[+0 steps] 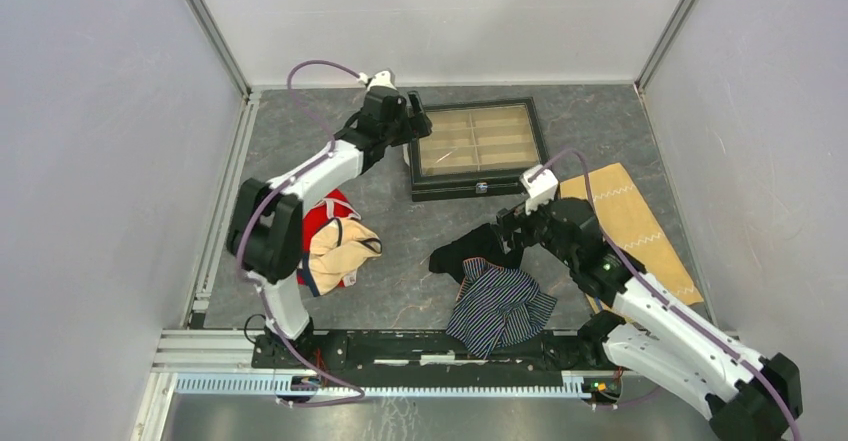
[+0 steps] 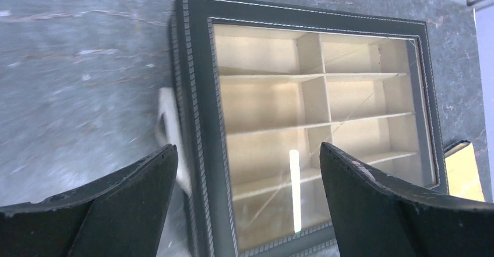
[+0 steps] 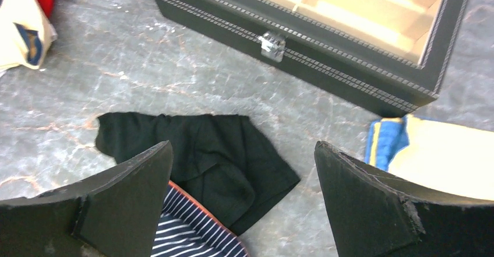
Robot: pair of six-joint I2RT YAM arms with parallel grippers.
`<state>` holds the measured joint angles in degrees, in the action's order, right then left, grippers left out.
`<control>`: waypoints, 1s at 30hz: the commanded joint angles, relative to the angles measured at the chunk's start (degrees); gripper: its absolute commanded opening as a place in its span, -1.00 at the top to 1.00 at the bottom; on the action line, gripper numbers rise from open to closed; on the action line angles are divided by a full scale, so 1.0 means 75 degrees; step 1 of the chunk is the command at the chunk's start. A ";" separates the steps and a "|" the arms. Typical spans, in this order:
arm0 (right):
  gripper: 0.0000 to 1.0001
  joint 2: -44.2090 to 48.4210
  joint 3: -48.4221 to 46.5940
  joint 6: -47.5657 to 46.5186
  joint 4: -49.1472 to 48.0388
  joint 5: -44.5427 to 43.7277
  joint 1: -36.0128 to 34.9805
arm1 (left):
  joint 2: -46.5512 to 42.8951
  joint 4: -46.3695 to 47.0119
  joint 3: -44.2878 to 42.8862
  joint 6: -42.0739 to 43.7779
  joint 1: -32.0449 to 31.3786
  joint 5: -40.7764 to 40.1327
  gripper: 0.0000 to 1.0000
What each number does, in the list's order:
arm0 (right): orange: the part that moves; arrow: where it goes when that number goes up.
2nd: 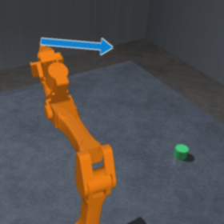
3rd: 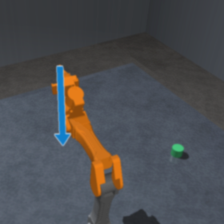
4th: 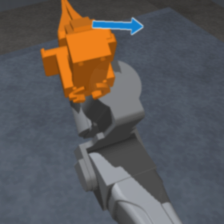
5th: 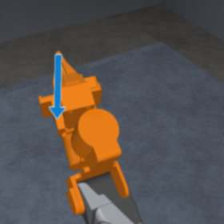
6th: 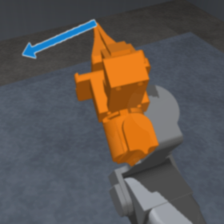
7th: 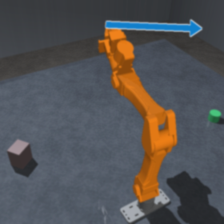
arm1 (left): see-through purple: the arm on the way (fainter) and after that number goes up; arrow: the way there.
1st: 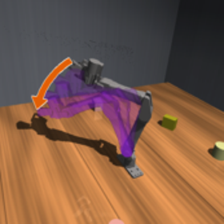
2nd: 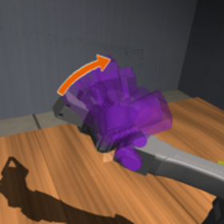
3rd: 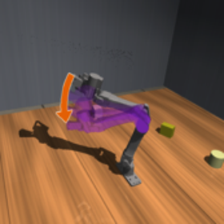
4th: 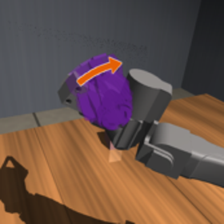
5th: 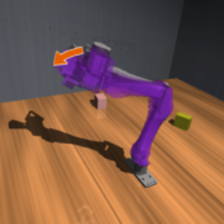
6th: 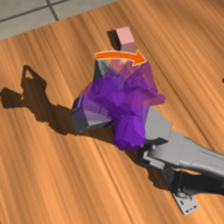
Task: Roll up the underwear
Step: Move the storage box to the center of the board.
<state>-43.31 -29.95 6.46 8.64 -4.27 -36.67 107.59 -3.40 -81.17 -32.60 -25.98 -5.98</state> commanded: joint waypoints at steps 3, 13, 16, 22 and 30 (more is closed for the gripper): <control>-0.96 -0.1513 -0.2142 -0.1884 0.0567 -0.0207 -0.0015 | -0.2737 -0.1302 0.1285 -0.0361 0.0127 -0.1332 -0.95; -0.69 -0.4325 -0.4824 -0.4896 0.2600 0.0942 -0.0023 | -0.5770 -0.2609 0.3238 0.0500 0.0170 -0.1136 -0.98; -0.67 -0.4846 -0.5042 -0.5280 0.2680 0.0707 -0.0030 | -0.6148 -0.2657 0.3588 0.0730 0.0181 -0.1128 -0.99; -0.56 -0.5919 -0.5855 -0.5734 0.3078 0.0686 -0.0184 | -0.6306 -0.2605 0.3822 0.0684 0.0501 -0.0743 -0.99; -0.20 -0.7052 -0.6565 -0.6170 0.3625 -0.0297 -0.0440 | -0.6258 -0.2508 0.3896 0.0622 0.0839 -0.0286 -0.98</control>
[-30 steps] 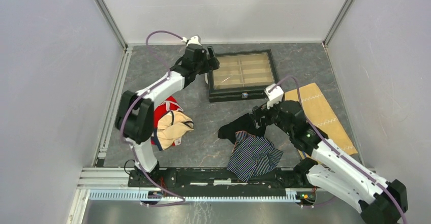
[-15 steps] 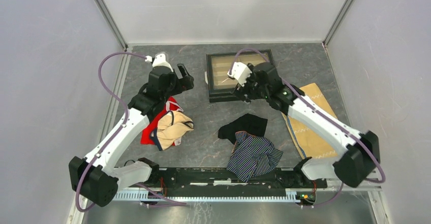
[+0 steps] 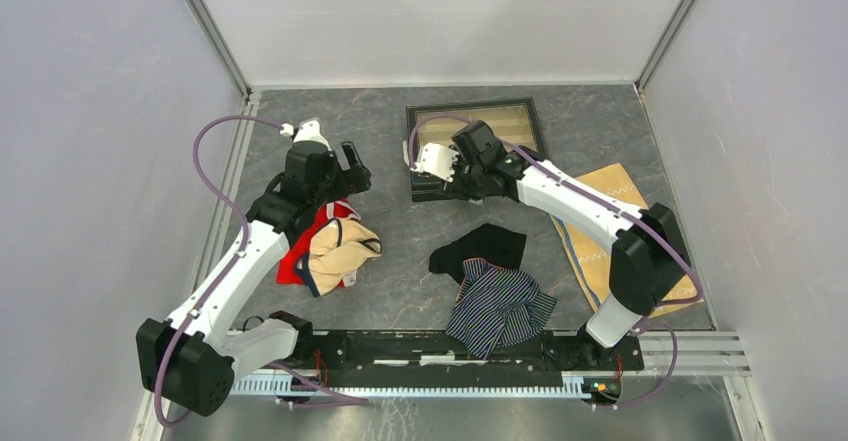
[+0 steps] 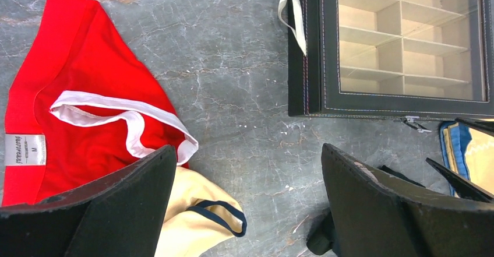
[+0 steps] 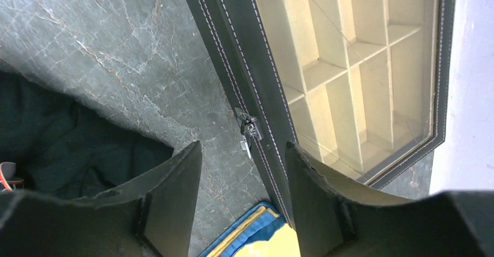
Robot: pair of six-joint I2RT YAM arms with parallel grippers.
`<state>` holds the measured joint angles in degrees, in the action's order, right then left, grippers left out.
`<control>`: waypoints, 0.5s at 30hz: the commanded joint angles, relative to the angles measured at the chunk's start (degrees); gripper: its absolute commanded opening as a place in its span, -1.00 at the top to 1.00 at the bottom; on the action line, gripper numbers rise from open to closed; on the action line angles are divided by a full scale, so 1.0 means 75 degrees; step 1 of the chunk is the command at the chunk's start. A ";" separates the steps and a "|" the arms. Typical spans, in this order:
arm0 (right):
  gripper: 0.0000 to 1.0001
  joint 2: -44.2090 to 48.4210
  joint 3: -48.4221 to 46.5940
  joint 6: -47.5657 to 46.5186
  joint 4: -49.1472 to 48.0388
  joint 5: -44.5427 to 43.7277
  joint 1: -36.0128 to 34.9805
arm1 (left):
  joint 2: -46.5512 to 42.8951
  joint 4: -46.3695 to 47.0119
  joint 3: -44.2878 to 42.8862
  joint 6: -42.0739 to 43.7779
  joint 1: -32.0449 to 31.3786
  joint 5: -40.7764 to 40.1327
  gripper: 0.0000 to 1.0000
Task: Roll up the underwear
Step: Move the storage box to the center of the board, then move the storage box to the corner of the board.
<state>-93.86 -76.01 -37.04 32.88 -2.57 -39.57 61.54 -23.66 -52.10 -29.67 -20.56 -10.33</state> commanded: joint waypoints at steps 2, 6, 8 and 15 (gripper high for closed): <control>-0.18 -0.0402 -0.0405 -0.0373 0.0386 -0.0676 -0.0074 | -0.0130 0.0246 0.0037 0.0213 0.0213 0.0400 -0.97; -0.17 -0.0477 -0.0287 -0.0370 0.0343 -0.1023 -0.0081 | -0.0148 0.0323 0.0111 0.0171 0.0379 0.0606 -0.97; -0.17 -0.0472 -0.0216 -0.0388 0.0315 -0.1089 -0.0072 | -0.0123 0.0339 0.0114 0.0160 0.0424 0.0665 -0.97; -0.10 -0.0505 -0.0058 -0.0449 0.0341 -0.1251 -0.0084 | -0.0084 0.0376 0.0137 0.0139 0.0488 0.0792 -0.96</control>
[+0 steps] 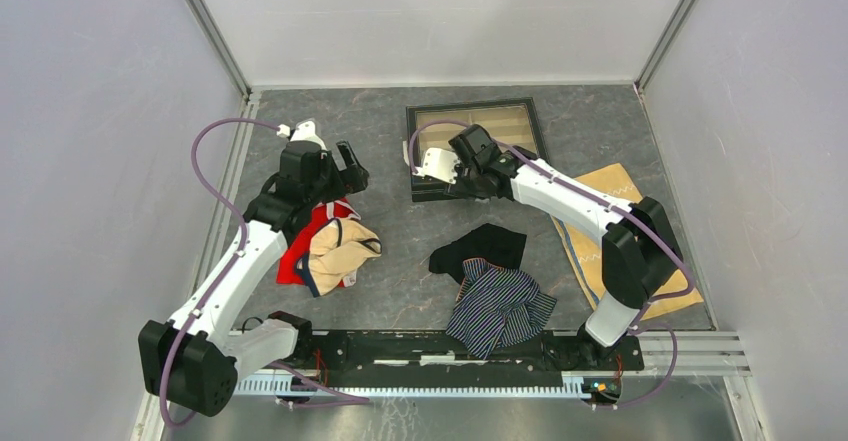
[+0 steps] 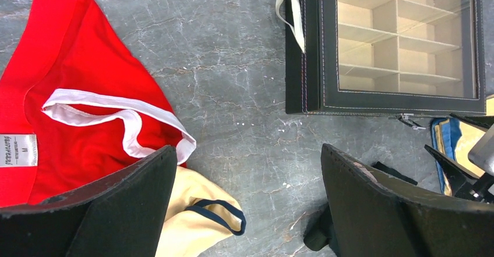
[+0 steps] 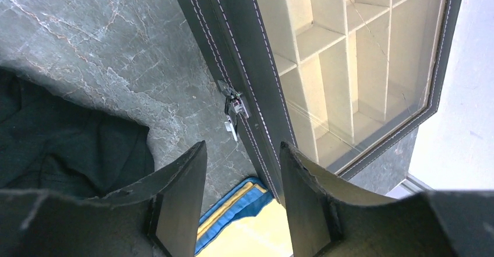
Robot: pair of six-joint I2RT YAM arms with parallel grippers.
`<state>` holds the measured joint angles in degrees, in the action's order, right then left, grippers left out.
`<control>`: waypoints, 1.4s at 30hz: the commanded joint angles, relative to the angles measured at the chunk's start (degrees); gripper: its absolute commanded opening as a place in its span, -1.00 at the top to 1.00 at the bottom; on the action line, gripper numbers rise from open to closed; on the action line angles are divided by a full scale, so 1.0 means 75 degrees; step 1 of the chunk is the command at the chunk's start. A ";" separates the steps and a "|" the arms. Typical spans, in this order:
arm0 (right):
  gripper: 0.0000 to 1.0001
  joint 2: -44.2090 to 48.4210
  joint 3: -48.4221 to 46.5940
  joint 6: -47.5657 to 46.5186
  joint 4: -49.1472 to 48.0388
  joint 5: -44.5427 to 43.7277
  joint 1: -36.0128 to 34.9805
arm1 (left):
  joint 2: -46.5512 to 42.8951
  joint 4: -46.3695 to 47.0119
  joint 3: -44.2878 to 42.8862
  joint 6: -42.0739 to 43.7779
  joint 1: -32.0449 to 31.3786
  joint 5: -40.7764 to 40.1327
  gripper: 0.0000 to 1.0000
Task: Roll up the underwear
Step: Move the storage box to the corner of the board.
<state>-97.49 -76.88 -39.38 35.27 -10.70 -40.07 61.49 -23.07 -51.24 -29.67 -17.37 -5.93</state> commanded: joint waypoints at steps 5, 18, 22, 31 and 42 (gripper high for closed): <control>-0.10 -0.0052 0.0220 -0.0139 0.0032 -0.0182 -0.0008 | -0.0024 0.0321 0.0024 0.0124 0.0108 0.0326 -0.95; 0.13 -0.0333 0.0343 -0.0164 -0.0116 -0.0269 -0.0012 | 0.0027 0.0346 0.0047 0.0112 0.0191 0.0467 -0.95; 0.14 -0.0410 0.0392 -0.0164 -0.0152 -0.0364 -0.0007 | 0.0021 0.0349 0.0058 0.0102 0.0217 0.0498 -0.94; 0.40 -0.0382 0.0588 -0.0144 -0.0586 -0.0504 0.0025 | -0.0008 0.0356 0.0080 0.0101 0.0265 0.0533 -0.94; 0.99 -0.0210 0.0734 0.0240 -0.0895 -0.0269 0.0061 | -0.0098 0.0362 0.0135 0.0083 0.0352 0.0545 -0.94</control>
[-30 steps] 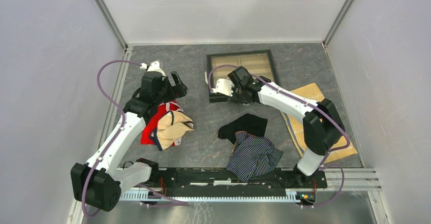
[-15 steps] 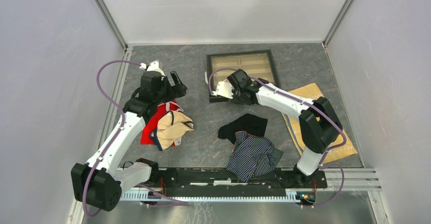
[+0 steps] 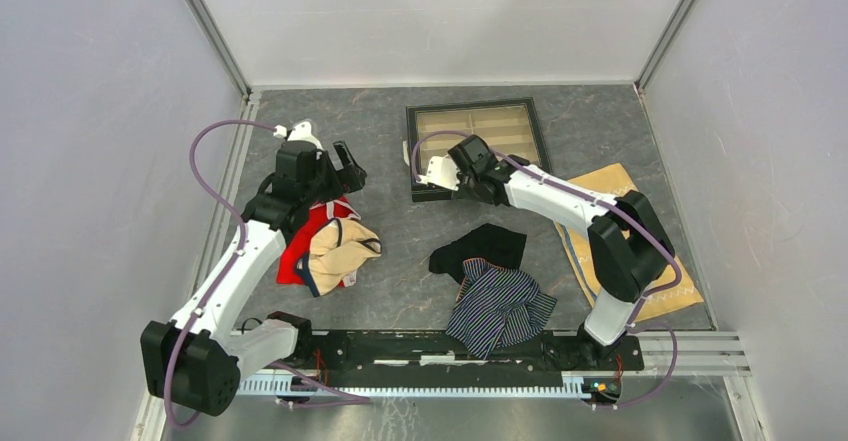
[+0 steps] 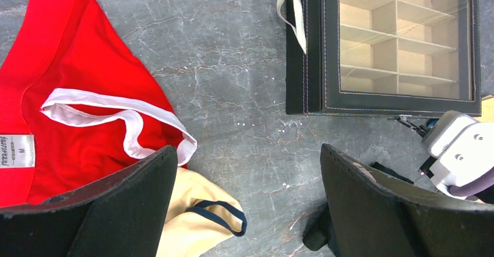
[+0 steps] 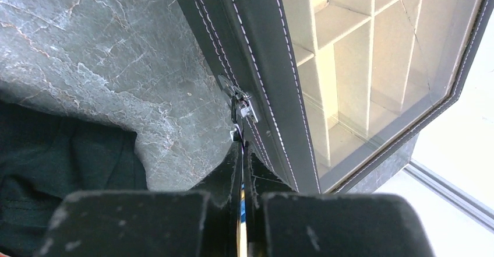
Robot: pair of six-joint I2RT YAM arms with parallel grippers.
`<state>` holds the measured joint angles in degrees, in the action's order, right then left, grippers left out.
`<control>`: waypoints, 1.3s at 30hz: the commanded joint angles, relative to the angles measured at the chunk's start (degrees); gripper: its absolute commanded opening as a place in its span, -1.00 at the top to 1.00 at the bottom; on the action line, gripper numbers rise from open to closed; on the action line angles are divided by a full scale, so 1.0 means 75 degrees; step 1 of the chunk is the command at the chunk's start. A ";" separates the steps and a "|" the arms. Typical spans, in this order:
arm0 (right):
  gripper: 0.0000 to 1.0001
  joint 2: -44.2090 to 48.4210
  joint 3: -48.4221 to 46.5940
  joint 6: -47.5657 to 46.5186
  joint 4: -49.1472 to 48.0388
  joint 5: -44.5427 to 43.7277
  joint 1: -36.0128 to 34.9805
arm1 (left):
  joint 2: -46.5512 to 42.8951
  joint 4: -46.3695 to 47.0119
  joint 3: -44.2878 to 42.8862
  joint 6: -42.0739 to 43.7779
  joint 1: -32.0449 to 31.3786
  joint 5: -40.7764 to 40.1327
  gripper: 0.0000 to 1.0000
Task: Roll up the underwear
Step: Move the storage box to the corner of the board.
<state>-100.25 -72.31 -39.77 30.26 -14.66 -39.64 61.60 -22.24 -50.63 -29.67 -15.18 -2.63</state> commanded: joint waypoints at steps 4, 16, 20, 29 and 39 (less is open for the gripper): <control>0.99 0.0271 0.0249 0.0491 -0.0227 0.0710 -0.0002 | -0.0174 0.0257 0.0080 0.0067 0.0099 0.0085 -0.94; 0.99 0.0207 -0.0295 0.1342 -0.0180 0.1274 -0.0816 | -0.0356 0.0260 0.0147 0.0022 0.0205 -0.0024 -0.94; 0.99 -0.0080 -0.0995 0.2032 -0.0209 0.1356 -0.1187 | -0.0606 0.0225 0.0196 -0.0015 0.0230 -0.0324 -0.94; 0.98 -0.0768 -0.1925 0.2719 -0.0186 0.1185 -0.1557 | -0.1233 0.0123 0.0360 -0.0076 0.0290 -0.1183 -0.94; 0.99 -0.0637 -0.2102 0.2756 -0.0147 0.1688 -0.1451 | -0.1192 0.0141 0.0392 -0.0139 0.0359 -0.1095 -0.94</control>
<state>-106.94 -83.83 -20.32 30.65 -4.71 -51.16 52.93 -22.31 -48.16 -29.69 -13.04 -10.24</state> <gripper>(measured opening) 0.013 0.971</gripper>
